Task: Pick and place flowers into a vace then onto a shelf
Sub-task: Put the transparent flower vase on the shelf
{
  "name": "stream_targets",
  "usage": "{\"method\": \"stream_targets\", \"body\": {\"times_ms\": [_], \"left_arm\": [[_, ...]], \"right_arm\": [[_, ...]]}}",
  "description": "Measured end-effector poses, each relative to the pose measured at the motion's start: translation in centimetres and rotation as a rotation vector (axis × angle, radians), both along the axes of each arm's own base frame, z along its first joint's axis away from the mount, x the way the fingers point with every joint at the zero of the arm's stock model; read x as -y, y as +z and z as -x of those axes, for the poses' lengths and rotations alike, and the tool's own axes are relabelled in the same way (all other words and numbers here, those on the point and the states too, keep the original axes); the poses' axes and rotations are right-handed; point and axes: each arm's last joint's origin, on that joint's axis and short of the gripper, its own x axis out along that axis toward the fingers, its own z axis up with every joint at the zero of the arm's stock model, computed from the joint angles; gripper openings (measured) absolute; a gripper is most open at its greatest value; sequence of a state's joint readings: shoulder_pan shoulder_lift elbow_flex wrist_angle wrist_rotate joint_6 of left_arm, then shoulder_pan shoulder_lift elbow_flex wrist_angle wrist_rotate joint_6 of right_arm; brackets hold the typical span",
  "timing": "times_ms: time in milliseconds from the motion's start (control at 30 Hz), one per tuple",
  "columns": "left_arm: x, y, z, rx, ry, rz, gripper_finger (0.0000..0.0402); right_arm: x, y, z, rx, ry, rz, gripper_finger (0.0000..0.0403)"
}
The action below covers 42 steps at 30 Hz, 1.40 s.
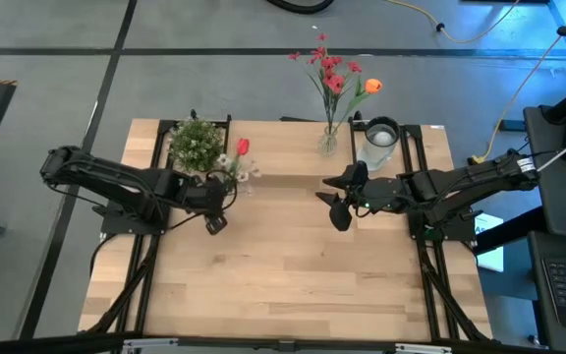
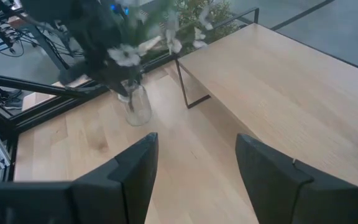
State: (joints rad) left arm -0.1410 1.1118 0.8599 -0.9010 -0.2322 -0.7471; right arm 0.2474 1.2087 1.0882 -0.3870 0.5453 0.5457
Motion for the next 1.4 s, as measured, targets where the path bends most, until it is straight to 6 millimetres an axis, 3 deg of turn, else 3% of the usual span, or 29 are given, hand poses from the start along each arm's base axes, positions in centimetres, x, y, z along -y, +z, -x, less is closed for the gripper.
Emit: {"method": "stream_targets", "body": {"times_ms": [267, 433, 600, 1033, 1400], "left_arm": [[-0.5, 6.6, -1.4, 0.199, -0.112, -0.066, 0.0161], [-2.1, 10.5, -1.7, 0.291, -0.145, -0.153, 0.0159], [-4.4, 12.6, -3.0, 0.299, -0.174, -0.223, 0.0161], [-11.5, 11.8, -7.4, 0.107, -0.205, -0.280, 0.0160], [-15.7, 10.6, -7.6, 0.022, -0.164, -0.255, 0.0160]], "right_arm": [[0.0, 0.0, 0.0, 0.000, 0.000, 0.000, 0.0217], [0.0, 0.0, 0.0, -0.001, 0.001, 0.003, 0.0217], [0.0, 0.0, 0.0, -0.001, 0.002, 0.003, 0.0217], [0.0, 0.0, 0.0, 0.002, -0.001, -0.002, 0.0217], [0.0, 0.0, 0.0, 0.001, 0.001, 0.001, 0.0217]]}}
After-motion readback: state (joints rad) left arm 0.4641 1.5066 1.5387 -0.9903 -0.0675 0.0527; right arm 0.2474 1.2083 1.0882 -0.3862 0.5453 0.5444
